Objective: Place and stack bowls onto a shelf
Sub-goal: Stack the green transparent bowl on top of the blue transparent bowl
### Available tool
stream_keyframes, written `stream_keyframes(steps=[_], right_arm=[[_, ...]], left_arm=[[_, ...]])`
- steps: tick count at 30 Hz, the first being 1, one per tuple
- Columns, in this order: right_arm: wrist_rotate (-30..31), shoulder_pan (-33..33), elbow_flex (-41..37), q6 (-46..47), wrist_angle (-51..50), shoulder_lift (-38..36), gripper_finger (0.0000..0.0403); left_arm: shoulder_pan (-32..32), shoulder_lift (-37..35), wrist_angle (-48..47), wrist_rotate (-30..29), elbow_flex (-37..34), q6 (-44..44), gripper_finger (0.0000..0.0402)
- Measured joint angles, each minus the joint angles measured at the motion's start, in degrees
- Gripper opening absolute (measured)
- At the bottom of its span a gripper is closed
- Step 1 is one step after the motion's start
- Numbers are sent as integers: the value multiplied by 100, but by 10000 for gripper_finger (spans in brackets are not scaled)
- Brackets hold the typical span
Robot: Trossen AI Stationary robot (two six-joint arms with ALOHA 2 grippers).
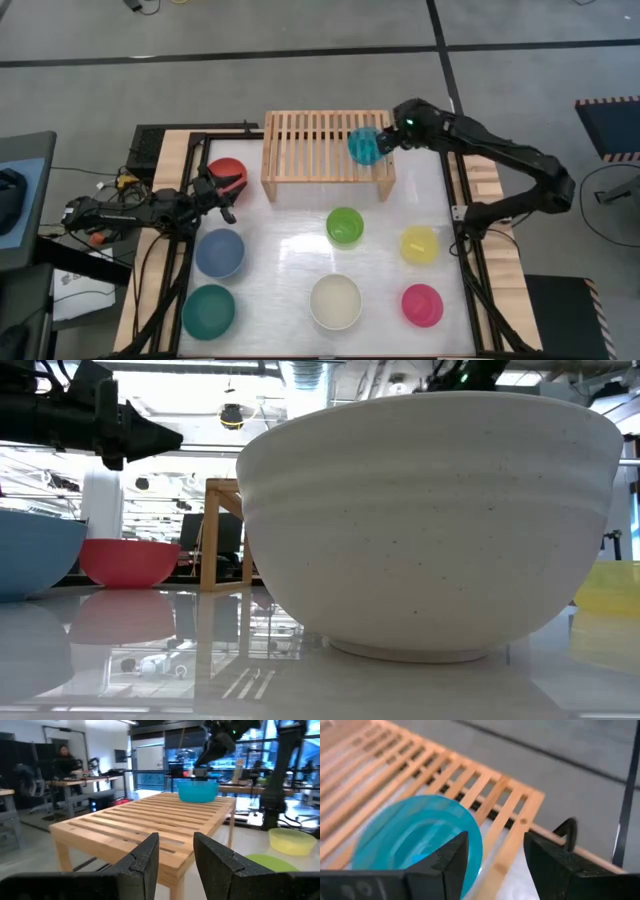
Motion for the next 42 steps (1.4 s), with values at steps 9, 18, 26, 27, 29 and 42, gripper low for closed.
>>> stream_keyframes(steps=[9, 18, 26, 27, 29, 42], right_arm=[[204, 1827, -1008, 1360, 48, -684, 218], [764, 3640, -1945, 3183, 756, -42, 217], [906, 3885, -1939, 4008, 776, 1169, 217], [904, 3876, -1939, 4084, 779, 1319, 217], [847, 3831, -1939, 4231, 783, 1602, 217], [209, 3506, -1937, 4296, 1463, 2380, 211]], left_arm=[[-3, 490, 236, 1468, 0, -12, 110], [-3, 2062, 1479, 1778, 135, 159, 110], [-3, 3729, 1503, 1714, 1047, 165, 110], [-5, 3918, 1510, 1643, 1150, 148, 110], [-3, 4294, 1520, 1484, 1346, 105, 110], [-3, 5390, 1504, 1293, 1917, 337, 110]])
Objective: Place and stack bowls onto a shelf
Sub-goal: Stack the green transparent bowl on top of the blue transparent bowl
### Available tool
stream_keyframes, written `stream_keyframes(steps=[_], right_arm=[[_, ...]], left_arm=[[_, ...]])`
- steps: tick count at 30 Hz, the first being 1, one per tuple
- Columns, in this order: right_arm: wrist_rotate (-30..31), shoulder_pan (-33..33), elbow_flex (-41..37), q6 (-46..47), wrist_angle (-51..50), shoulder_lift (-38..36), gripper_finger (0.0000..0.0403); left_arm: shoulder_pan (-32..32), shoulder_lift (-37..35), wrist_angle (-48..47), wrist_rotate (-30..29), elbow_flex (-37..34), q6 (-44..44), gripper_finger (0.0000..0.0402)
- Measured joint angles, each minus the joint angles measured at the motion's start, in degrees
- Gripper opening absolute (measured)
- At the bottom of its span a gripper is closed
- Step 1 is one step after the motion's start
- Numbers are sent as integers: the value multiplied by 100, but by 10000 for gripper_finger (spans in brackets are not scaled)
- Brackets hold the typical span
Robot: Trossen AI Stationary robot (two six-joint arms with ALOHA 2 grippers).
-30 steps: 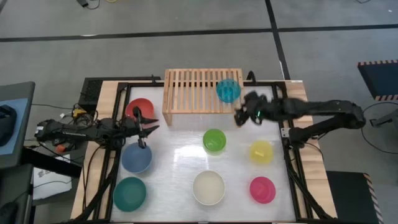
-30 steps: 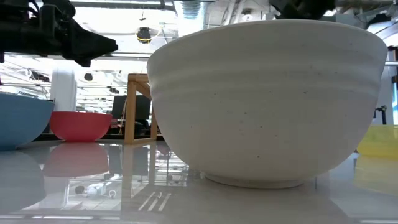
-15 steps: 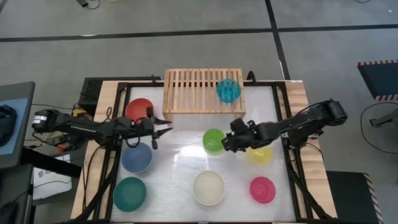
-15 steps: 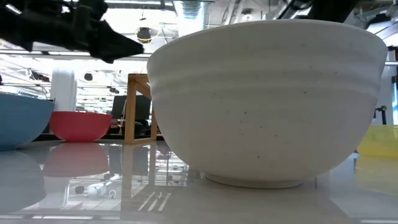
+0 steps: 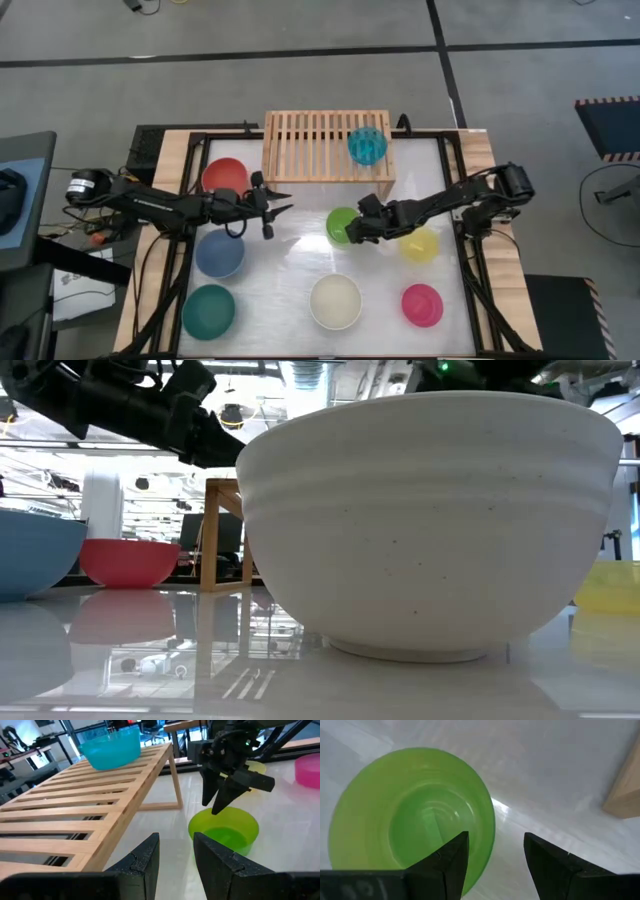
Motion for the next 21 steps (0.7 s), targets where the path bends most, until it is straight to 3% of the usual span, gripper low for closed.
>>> stream_keyframes(steps=[3, 12, 18, 21], right_arm=[[-13, 0, 0, -6, 37, 2, 186], [-99, 55, 0, 46, 47, 4, 62], [-166, 71, 0, -190, 38, 0, 19], [-140, 109, 0, -301, -64, -139, 17]], left_arm=[[0, 20, -13, -81, 3, 8, 110], [0, 22, -226, -537, 4, -4, 110], [2, 22, -250, -616, 2, 89, 110], [2, 22, -251, -616, 2, 94, 110]])
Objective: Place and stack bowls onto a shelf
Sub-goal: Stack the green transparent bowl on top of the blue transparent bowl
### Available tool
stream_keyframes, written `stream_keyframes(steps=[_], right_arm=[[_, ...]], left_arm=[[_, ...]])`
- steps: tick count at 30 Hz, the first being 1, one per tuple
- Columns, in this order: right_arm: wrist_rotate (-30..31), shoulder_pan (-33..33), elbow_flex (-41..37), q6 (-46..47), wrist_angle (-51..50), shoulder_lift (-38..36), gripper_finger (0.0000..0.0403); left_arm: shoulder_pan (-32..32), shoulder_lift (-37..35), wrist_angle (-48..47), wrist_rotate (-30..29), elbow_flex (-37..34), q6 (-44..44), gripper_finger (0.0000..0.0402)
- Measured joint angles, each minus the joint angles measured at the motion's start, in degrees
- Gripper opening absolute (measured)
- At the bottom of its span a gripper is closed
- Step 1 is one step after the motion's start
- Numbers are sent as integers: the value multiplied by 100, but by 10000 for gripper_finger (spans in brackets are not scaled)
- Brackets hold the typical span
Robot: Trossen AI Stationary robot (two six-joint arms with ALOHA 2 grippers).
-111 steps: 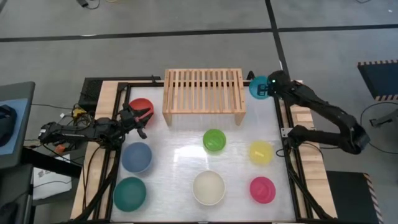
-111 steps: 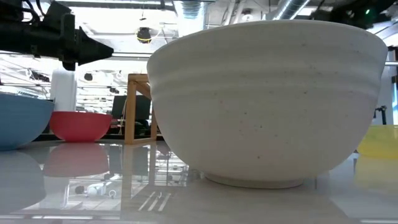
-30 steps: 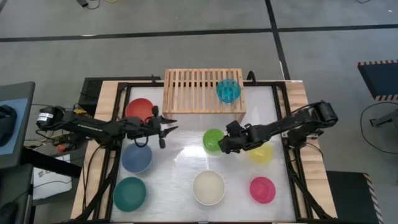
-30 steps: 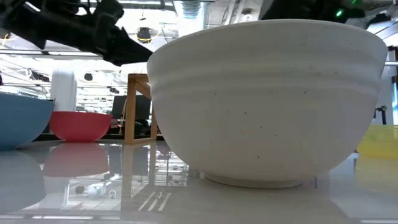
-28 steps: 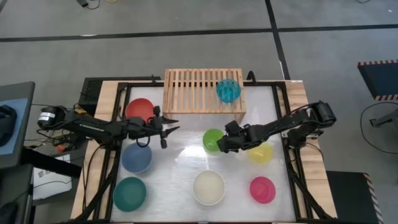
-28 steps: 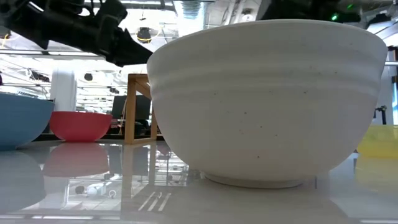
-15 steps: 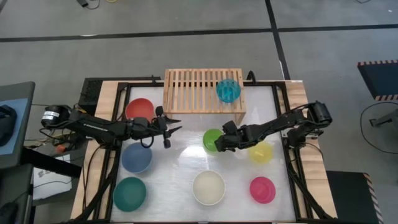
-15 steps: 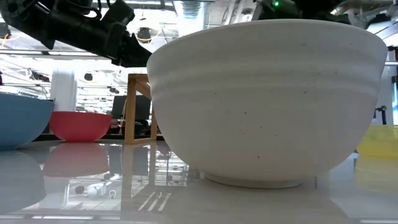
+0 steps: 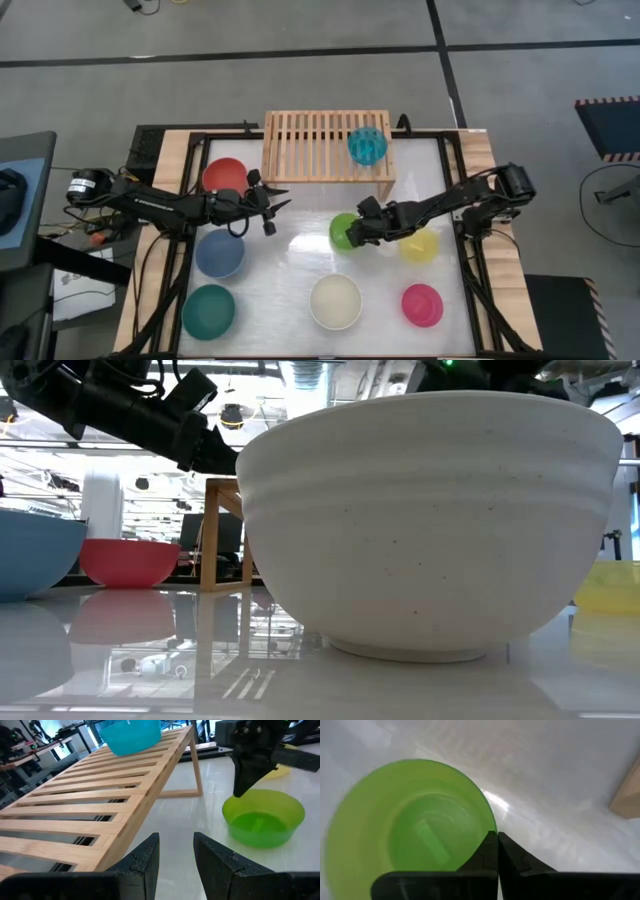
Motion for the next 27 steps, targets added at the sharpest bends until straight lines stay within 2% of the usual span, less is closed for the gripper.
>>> stream_keyframes(steps=[10, 18, 22, 27], right_arm=[[116, 8, -4, -837, -24, -1472, 19], [566, -576, -4, -1885, 269, -2845, 19], [626, -848, 0, -2510, 801, -3184, 19], [1068, -1370, 0, -3078, 1159, -3403, 20]], left_arm=[[0, 0, 54, 2, -2, -33, 110], [0, 0, 179, 0, -2, -37, 110], [0, 0, 184, -77, -2, -31, 110], [2, 0, 176, -264, -2, -33, 110]])
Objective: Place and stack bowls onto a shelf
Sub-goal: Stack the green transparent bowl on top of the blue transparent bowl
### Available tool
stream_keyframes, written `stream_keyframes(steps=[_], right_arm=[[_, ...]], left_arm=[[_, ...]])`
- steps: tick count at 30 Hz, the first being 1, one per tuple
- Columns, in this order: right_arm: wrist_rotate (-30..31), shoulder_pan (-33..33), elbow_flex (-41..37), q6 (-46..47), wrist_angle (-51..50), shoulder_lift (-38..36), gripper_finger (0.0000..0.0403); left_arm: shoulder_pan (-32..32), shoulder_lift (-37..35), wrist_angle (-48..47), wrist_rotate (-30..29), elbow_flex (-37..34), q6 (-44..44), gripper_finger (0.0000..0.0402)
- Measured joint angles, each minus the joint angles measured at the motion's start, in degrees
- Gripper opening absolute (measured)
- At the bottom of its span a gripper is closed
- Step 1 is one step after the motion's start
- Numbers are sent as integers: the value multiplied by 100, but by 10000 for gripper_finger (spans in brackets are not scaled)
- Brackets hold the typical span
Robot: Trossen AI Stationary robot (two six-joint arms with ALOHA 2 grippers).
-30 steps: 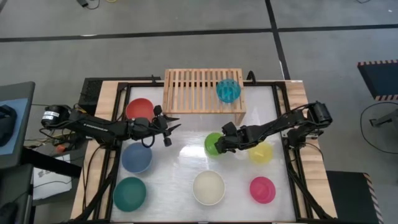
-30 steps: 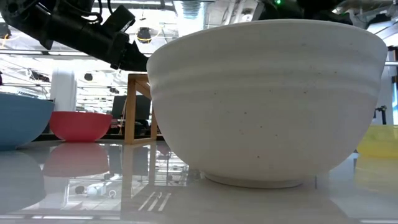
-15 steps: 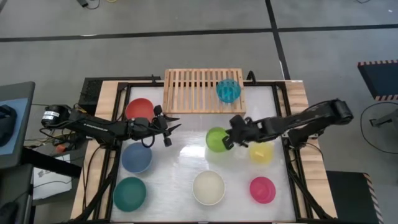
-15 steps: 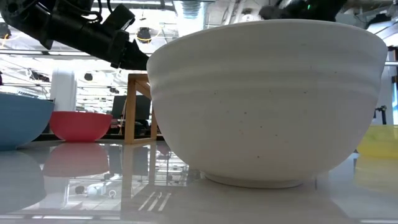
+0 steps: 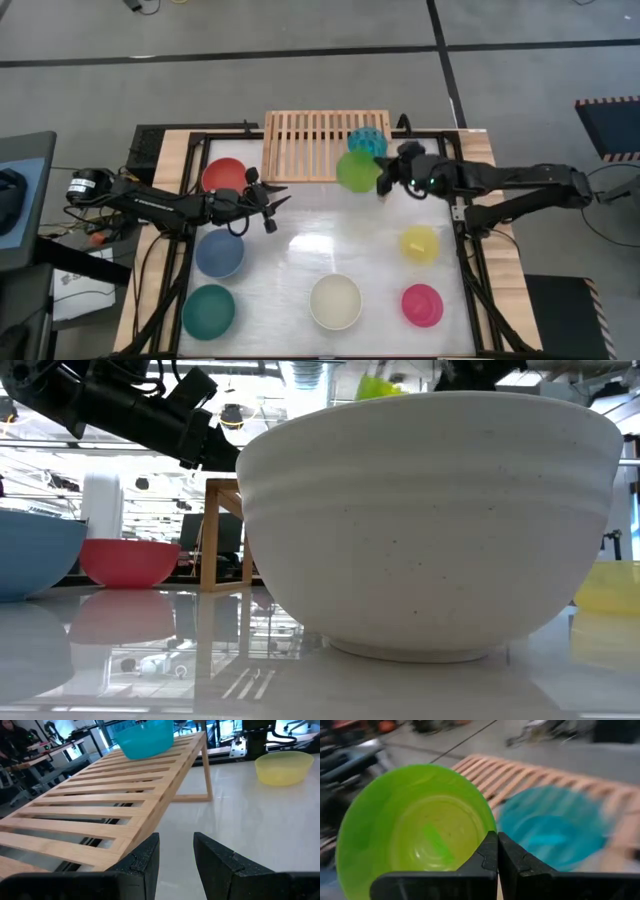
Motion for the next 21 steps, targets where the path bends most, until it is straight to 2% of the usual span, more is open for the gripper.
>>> stream_keyframes(steps=[5, 10, 13, 16, 21], right_arm=[[10, -857, -2, -159, -42, -6, 20], [-559, -1627, -2, -256, -5, -8, 20], [-1107, -2000, -2, -238, -149, -10, 24], [-1560, -2288, -2, -99, -356, -9, 37], [-1564, -2367, -2, -76, -437, -9, 72]], left_arm=[[-2, 0, -14, -33, -2, 7, 110], [-2, 0, -14, -248, -2, 50, 110], [0, 0, -13, -344, -3, 50, 110], [0, 0, -13, -354, -4, 50, 110], [0, 0, -14, -361, -4, 1, 110]])
